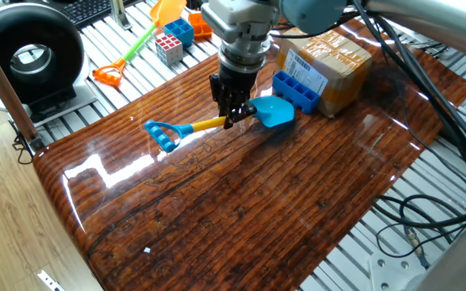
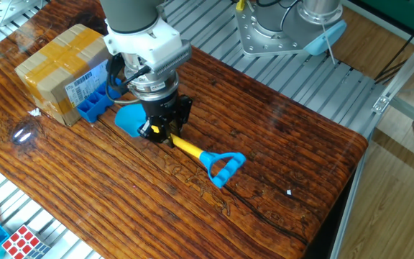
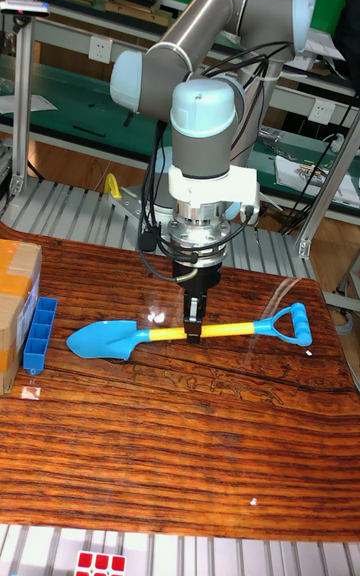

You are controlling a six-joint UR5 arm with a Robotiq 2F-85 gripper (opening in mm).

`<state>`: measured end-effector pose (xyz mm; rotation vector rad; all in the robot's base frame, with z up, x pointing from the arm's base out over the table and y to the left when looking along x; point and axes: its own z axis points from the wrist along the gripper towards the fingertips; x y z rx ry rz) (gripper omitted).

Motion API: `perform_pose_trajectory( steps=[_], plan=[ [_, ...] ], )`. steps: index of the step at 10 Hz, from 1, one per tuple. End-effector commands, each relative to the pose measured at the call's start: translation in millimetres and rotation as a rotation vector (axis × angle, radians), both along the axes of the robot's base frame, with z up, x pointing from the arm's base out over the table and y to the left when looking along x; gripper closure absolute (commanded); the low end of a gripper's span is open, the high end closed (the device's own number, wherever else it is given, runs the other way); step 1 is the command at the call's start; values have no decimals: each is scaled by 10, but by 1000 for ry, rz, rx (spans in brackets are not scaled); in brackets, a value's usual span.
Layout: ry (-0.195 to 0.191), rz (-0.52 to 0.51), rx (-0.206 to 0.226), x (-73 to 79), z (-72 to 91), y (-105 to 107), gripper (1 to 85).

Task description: Use a shovel to scoop up an object

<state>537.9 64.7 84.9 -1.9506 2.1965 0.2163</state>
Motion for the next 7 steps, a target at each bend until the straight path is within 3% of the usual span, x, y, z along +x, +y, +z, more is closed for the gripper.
perform_pose_trajectory(
  steps=[1,2,4,7],
  plan=[
    [-11,-17,-4,41,13,-23,847],
    [-19,-11,-21,57,5,-66,847],
    [-20,18,18,40,31,30,847],
    [-20,37,36,38,37,-99,847]
  ],
)
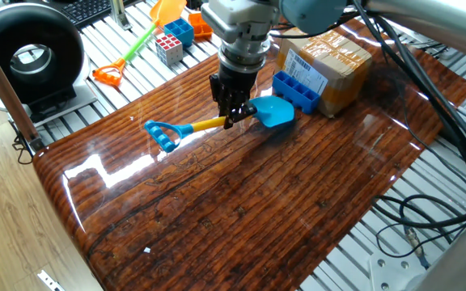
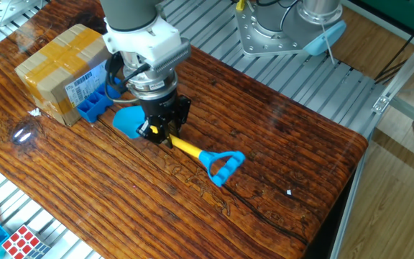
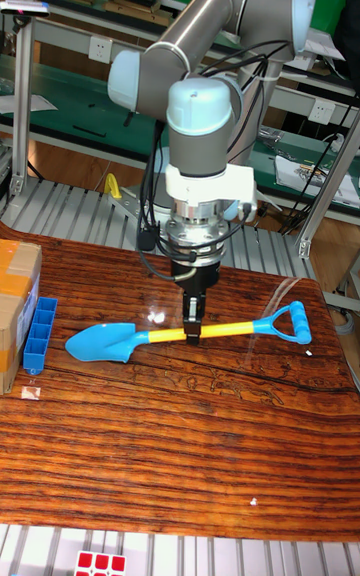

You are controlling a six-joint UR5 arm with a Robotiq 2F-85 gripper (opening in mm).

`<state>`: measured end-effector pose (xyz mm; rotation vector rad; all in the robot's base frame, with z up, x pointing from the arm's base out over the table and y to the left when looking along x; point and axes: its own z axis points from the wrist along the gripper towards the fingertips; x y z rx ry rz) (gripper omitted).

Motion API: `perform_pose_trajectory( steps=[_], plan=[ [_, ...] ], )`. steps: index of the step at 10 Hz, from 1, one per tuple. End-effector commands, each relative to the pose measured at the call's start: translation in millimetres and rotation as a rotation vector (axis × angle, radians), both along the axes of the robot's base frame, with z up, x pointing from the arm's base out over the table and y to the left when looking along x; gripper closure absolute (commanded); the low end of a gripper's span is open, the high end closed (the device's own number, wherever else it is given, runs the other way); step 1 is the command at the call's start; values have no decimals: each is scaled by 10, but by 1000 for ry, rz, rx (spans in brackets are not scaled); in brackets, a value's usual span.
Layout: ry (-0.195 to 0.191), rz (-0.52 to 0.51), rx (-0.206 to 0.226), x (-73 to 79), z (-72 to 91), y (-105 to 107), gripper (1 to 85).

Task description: Use a shovel to scoop up an object

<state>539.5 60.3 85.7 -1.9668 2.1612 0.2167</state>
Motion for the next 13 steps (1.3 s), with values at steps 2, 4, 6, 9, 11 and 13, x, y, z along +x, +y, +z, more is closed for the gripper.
perform_pose_trajectory(
  steps=[2,4,6,9,11,13],
  plan=[
    [-5,34,29,23,46,-164,847],
    [-8,47,43,14,24,-215,847],
    [-10,64,61,13,-15,-250,847],
    [-9,74,56,0,-49,-365,847],
    [-9,84,47,4,-91,-478,847],
    [-1,86,37,9,-144,-596,847]
  ],
)
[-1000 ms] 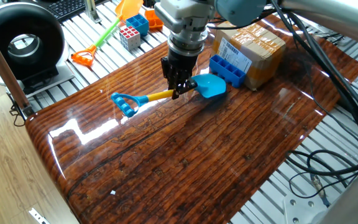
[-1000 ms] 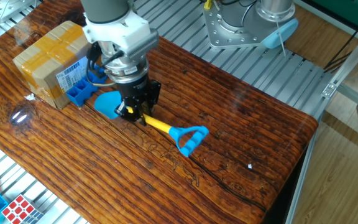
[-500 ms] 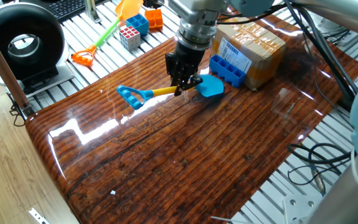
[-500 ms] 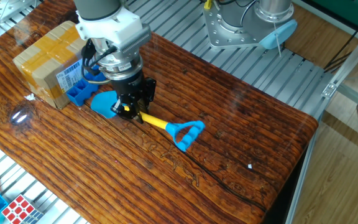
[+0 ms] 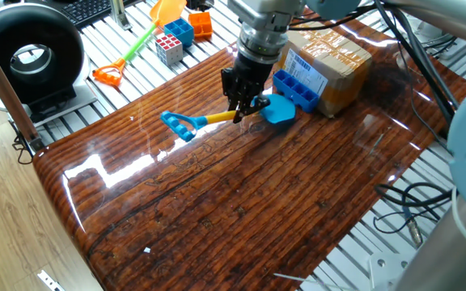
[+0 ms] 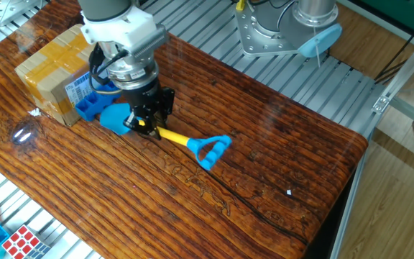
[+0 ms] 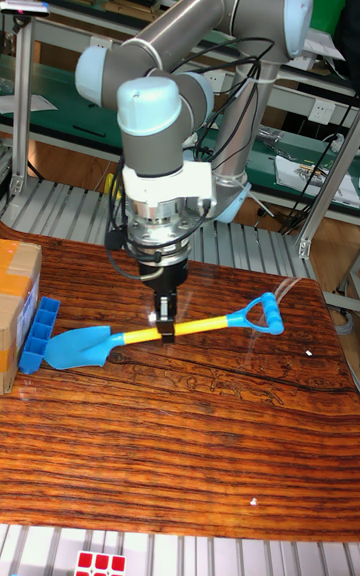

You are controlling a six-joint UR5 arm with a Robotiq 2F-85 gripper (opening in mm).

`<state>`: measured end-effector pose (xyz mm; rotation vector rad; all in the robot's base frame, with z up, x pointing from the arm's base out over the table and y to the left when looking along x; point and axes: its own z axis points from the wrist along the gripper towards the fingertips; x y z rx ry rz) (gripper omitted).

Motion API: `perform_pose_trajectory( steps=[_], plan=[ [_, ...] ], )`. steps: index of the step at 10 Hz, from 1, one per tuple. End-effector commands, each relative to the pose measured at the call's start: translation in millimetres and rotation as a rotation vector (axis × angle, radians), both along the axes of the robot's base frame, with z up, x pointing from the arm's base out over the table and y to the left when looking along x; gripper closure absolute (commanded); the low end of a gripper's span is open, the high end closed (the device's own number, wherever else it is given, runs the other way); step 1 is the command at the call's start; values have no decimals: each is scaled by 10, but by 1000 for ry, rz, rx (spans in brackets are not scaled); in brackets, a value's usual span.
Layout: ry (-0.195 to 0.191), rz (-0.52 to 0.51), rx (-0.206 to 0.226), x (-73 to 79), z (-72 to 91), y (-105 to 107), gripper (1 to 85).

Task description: Use a shovel to scoop up an object

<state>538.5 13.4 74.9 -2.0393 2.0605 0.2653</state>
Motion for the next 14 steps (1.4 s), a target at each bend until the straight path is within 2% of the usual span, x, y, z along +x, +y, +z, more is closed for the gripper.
perform_pose_trajectory(
  steps=[1,4,6,8,12,14],
  plan=[
    [2,-3,-16,22,-55,-177,847],
    [17,-26,-22,13,-168,-251,847],
    [55,-56,-11,-24,-200,-200,847],
    [80,-74,12,-19,-161,-81,847],
    [120,-104,106,-68,-23,152,847],
    [128,-116,109,-89,41,188,847]
  ],
)
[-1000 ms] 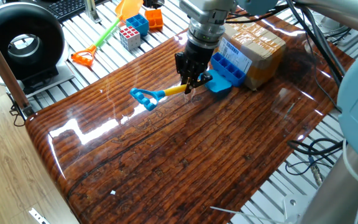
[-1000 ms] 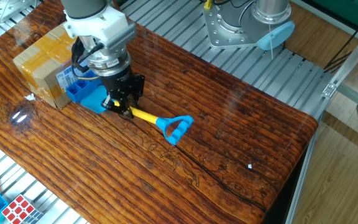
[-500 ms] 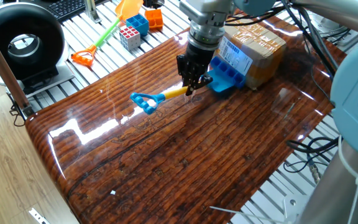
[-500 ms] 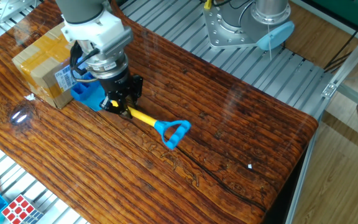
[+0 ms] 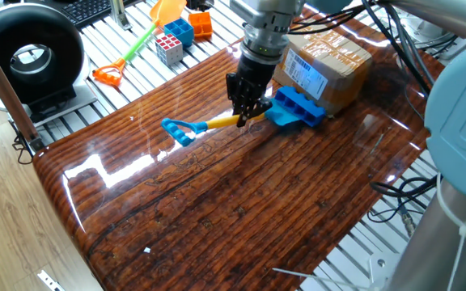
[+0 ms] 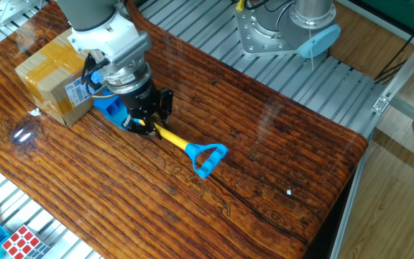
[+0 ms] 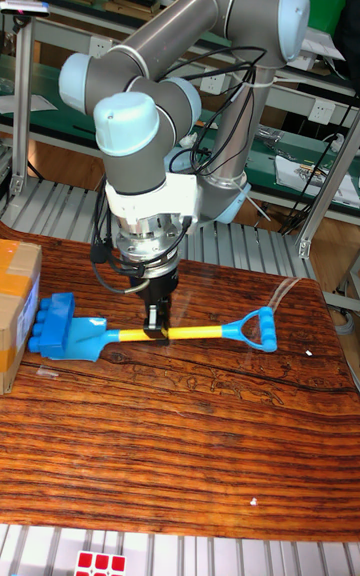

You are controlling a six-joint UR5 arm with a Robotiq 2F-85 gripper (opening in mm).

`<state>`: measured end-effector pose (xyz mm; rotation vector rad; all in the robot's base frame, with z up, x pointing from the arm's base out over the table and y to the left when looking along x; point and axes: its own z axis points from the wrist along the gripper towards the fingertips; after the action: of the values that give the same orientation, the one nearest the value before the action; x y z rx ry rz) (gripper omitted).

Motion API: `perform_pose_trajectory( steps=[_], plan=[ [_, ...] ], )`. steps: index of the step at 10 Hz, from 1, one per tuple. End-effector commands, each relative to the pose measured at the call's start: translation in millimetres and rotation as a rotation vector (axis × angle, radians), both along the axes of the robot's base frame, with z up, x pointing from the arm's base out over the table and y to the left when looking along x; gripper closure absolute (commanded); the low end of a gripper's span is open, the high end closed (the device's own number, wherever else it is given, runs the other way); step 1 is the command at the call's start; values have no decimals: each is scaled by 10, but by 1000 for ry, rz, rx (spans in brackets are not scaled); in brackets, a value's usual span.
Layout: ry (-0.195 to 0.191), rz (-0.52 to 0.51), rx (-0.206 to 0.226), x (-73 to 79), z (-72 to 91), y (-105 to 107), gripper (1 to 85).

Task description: Use a shovel to scoop up an object

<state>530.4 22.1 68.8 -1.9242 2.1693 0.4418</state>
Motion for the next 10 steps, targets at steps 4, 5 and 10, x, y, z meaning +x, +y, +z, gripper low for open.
perform_pose_trajectory(
  steps=[4,5,10],
  plan=[
    [22,-25,-9,-12,12,-18,847],
    [23,-23,-9,-10,-10,-21,847],
    [28,-26,-20,-7,-120,-49,847]
  ],
)
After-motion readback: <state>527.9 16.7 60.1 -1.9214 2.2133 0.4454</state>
